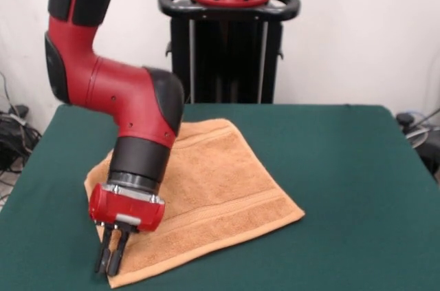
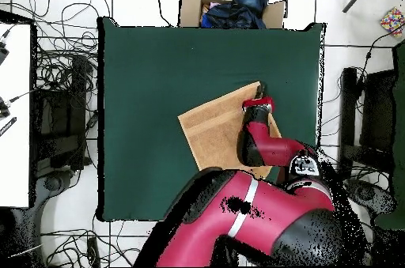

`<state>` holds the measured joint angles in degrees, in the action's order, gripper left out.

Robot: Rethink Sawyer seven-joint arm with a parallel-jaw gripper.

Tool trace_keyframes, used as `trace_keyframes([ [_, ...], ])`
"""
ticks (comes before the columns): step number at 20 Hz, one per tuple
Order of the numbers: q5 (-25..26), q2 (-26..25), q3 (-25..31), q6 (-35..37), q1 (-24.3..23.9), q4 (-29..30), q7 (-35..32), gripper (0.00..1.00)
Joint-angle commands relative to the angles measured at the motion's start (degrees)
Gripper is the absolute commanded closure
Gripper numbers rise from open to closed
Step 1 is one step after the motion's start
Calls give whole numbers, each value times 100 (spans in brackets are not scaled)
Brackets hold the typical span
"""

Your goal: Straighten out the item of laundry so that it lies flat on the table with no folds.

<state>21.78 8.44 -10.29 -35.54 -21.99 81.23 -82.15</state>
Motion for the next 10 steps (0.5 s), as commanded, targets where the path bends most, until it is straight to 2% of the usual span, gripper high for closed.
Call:
trace_keyframes([
  [1,-780,1102,445,2915,167,1422,-1261,100],
  [4,-893,1767,680,3989,69,1682,-1066,100],
  [6,-1007,2009,895,4590,-10,1769,-946,100],
  [10,-1108,1988,1113,4489,32,1920,-1177,100],
])
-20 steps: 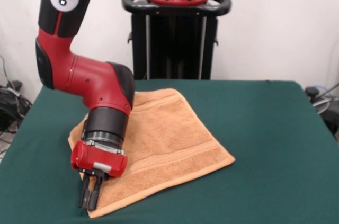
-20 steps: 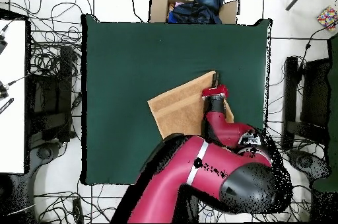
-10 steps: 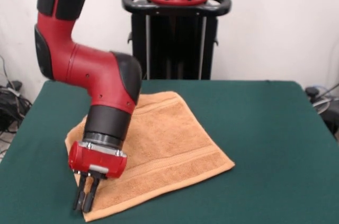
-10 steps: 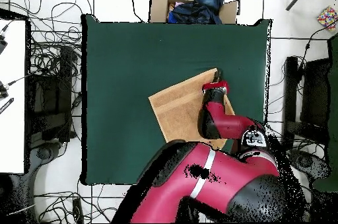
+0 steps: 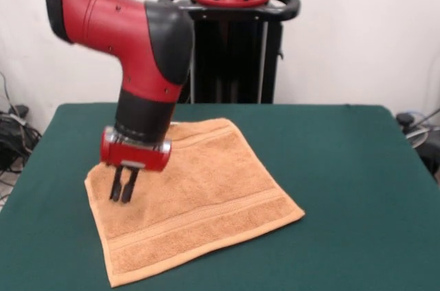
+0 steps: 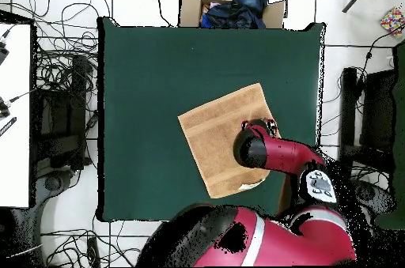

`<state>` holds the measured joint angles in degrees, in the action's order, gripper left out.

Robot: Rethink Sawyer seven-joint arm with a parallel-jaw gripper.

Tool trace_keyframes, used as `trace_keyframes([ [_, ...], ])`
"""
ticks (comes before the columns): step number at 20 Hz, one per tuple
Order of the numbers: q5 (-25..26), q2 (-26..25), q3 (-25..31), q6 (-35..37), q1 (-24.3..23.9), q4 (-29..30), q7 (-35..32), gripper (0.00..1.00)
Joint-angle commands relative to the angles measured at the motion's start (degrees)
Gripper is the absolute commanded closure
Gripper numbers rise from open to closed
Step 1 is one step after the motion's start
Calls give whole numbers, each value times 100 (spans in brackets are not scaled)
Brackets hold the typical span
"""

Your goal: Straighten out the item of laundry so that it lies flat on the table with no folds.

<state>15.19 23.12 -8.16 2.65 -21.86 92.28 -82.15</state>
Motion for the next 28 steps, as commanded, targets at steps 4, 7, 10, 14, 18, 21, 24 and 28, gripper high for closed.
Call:
trace_keyframes([
  [4,-592,157,1400,424,-148,1069,-1392,100],
  [7,-689,-91,2010,-1,-549,1516,-1551,100],
  [10,-622,-402,2393,-698,-823,1763,-1721,100],
  [14,-569,-743,2650,-998,-1017,1772,-1676,100],
  [18,-652,-976,2925,-645,-1273,1813,-1416,100],
  [21,-648,-1183,3082,-608,-1464,1844,-1343,100],
  [24,-542,-1526,3392,-657,-1800,1858,-1297,100],
  [28,-505,-1904,3766,-757,-2072,1960,-1344,100],
])
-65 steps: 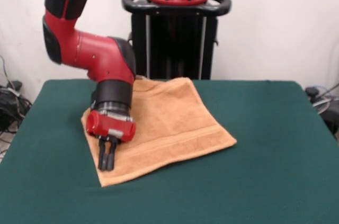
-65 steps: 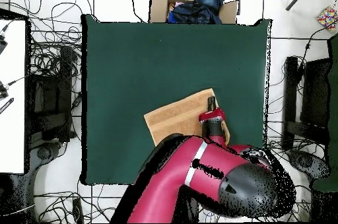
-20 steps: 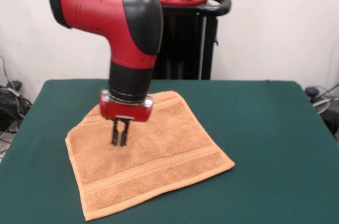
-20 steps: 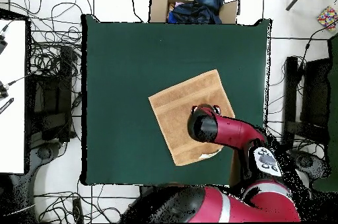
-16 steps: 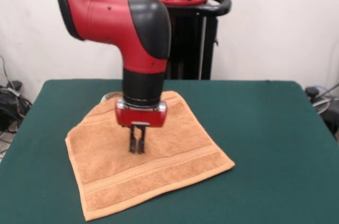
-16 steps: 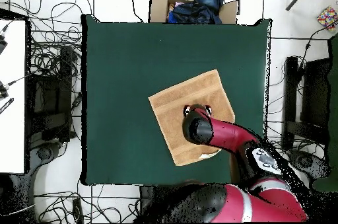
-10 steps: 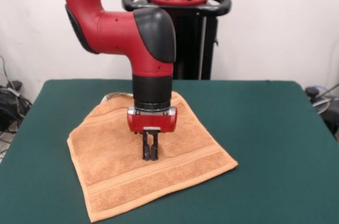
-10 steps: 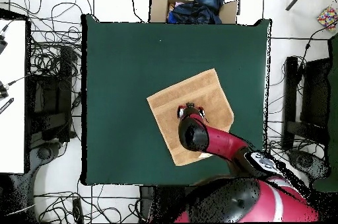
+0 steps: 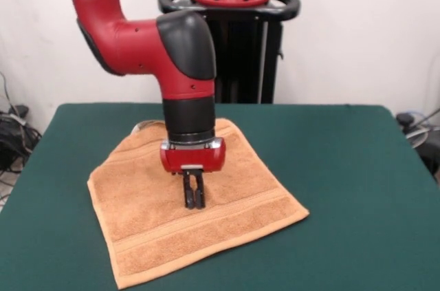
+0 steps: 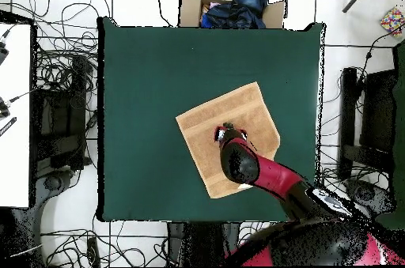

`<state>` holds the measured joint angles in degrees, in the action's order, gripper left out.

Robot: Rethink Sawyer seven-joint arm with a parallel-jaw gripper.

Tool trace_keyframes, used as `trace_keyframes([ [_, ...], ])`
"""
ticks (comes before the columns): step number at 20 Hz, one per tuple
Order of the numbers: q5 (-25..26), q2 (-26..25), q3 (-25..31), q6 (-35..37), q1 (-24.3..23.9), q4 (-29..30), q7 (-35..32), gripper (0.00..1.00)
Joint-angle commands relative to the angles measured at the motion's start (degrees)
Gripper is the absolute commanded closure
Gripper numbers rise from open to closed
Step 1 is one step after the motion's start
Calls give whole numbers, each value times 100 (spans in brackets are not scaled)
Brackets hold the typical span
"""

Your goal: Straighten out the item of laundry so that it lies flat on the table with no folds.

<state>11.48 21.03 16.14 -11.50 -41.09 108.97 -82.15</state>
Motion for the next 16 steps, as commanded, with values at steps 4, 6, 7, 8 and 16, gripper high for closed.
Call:
trace_keyframes([
  [4,-134,-2021,1707,704,-437,444,-1348,100],
  [6,-166,-2068,1788,643,-476,532,-1403,100],
  [7,-177,-2108,1830,643,-504,558,-1407,100],
  [8,-188,-2147,1871,643,-532,585,-1412,100],
  [16,-141,-2749,2199,751,-901,616,-1246,100],
])
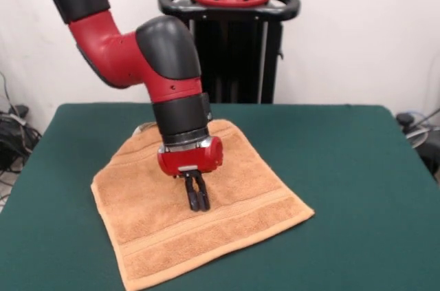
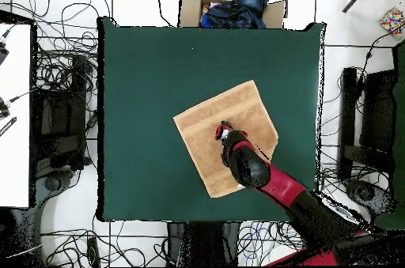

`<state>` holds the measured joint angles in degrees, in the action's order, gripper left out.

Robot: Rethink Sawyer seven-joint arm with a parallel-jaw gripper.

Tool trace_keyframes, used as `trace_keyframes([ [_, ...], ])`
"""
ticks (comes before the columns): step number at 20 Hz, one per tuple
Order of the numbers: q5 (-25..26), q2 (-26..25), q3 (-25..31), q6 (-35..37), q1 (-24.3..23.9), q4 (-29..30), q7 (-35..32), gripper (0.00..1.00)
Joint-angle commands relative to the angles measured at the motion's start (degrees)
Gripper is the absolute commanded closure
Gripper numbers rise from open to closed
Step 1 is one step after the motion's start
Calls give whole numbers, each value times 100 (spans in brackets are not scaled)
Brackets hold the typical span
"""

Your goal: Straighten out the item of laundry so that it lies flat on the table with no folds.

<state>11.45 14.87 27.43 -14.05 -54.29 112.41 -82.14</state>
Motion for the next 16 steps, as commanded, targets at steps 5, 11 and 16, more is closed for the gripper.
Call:
trace_keyframes([
  [5,-148,-2347,1177,972,374,328,-1219,100],
  [11,-315,-2362,1251,698,468,490,-1459,100],
  [16,-432,-2313,1209,556,616,473,-1516,100],
])
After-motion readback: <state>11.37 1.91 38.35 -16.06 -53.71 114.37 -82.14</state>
